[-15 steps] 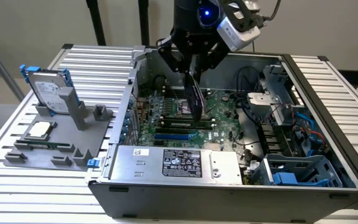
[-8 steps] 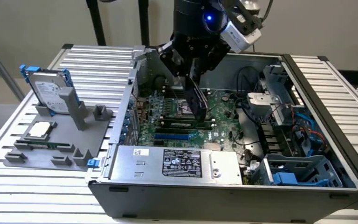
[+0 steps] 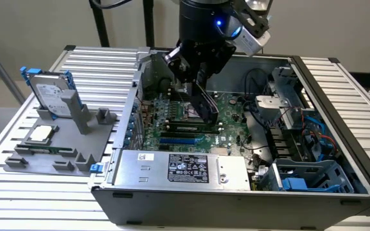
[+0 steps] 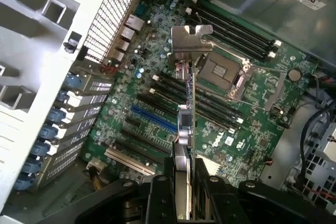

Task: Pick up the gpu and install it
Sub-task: 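Insert the gpu into the slot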

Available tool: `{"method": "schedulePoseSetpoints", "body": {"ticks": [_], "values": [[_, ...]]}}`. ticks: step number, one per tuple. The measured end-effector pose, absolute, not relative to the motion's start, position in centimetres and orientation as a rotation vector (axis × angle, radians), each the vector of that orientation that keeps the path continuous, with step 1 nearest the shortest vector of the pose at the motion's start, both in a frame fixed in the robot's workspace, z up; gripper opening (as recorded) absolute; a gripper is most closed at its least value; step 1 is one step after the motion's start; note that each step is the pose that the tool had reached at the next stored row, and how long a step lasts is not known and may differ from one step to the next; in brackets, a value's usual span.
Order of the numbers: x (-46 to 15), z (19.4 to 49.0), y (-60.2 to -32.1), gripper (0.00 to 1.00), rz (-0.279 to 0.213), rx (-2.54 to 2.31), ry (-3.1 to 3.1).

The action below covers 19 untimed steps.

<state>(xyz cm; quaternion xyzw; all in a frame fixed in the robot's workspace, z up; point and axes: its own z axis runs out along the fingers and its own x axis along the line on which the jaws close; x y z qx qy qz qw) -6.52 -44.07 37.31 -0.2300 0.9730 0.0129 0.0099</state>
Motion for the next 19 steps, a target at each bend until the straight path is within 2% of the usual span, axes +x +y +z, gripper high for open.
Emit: {"method": "schedulePoseSetpoints", "body": {"ticks": [19], "values": [[-6.5,35.8,-44.1,0.00,0.045,-1.231,2.873]]}}
